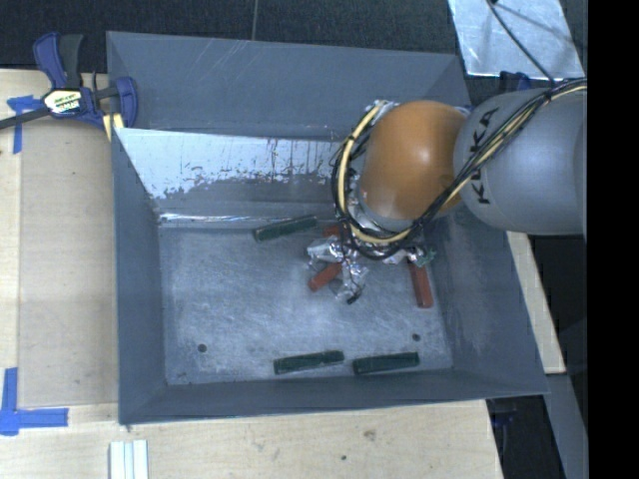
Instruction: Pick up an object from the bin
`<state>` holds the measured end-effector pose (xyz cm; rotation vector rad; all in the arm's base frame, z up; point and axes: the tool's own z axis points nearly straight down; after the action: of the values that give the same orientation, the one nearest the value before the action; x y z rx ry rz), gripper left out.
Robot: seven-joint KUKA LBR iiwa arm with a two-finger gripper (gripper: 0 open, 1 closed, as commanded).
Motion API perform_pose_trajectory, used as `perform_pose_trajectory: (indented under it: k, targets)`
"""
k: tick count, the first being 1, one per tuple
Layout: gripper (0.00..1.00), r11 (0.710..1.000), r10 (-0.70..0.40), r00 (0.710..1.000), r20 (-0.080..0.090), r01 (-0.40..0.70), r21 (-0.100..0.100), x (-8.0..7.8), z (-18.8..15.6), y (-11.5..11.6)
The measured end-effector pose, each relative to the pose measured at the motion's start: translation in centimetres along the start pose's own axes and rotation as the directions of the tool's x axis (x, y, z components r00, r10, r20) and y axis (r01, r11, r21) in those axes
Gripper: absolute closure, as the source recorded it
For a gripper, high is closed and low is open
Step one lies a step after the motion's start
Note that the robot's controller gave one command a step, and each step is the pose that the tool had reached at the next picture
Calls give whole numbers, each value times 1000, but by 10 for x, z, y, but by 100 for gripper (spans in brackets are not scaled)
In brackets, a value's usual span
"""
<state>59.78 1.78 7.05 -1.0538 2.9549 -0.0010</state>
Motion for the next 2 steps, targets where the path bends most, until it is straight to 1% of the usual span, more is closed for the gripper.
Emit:
perform_pose_trajectory:
  k: [1, 2]
  targets:
    - [100, 990, -140, 990, 6, 139, 7, -11, -161, -15]
    - [100, 1000, -9, 1000, -4, 9, -5, -26, -97, 5]
